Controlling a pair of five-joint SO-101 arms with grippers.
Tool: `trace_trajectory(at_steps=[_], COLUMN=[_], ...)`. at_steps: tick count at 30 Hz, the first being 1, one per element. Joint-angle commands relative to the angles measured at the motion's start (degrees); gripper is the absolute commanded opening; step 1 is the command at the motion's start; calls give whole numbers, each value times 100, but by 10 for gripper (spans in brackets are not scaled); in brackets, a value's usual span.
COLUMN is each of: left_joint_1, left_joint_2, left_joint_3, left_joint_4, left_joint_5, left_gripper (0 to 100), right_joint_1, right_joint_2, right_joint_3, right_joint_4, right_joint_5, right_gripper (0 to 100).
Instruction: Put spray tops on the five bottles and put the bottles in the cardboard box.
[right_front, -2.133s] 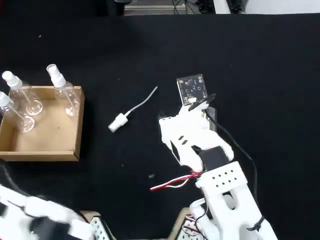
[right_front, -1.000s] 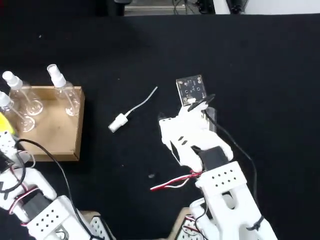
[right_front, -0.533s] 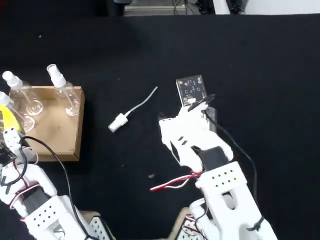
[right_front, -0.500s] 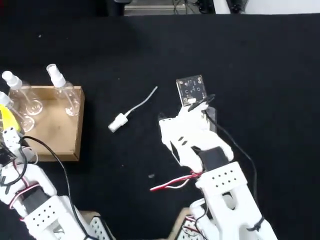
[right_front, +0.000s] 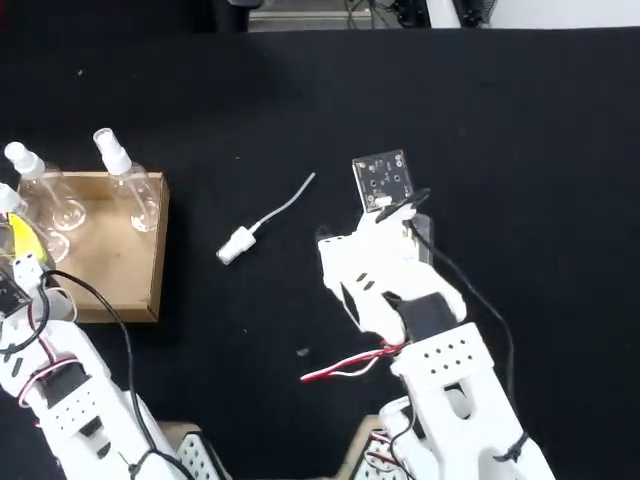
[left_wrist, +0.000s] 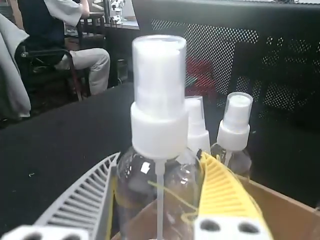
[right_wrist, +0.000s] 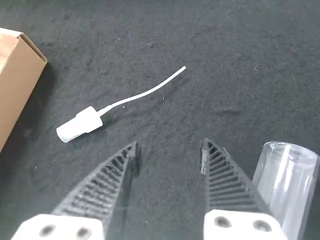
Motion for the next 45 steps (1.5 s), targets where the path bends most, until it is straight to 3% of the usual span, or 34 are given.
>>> trace_trajectory(at_steps=[1,7,11,28,45], left_joint_1=[48,4,-40,-101,-101], left_joint_2=[299,651,888,2075,2171], left_joint_3=[-31,-92,-84,-567,-541], left_joint_4=[-220,-220,-220,-589,-589], left_joint_5=[-53,-70,-457,-440,-492], left_gripper=[29,29,29,29,46], right_joint_1=[-44,-44,-44,-44,-44], right_joint_2=[-110,-110,-110,-110,-110], right_joint_3=[-40,-40,-40,-40,-31], right_joint_4=[-132,-132,-123,-123,-123], right_joint_5=[-18,-18,-18,-18,-18], right_gripper=[166,166,166,166,166])
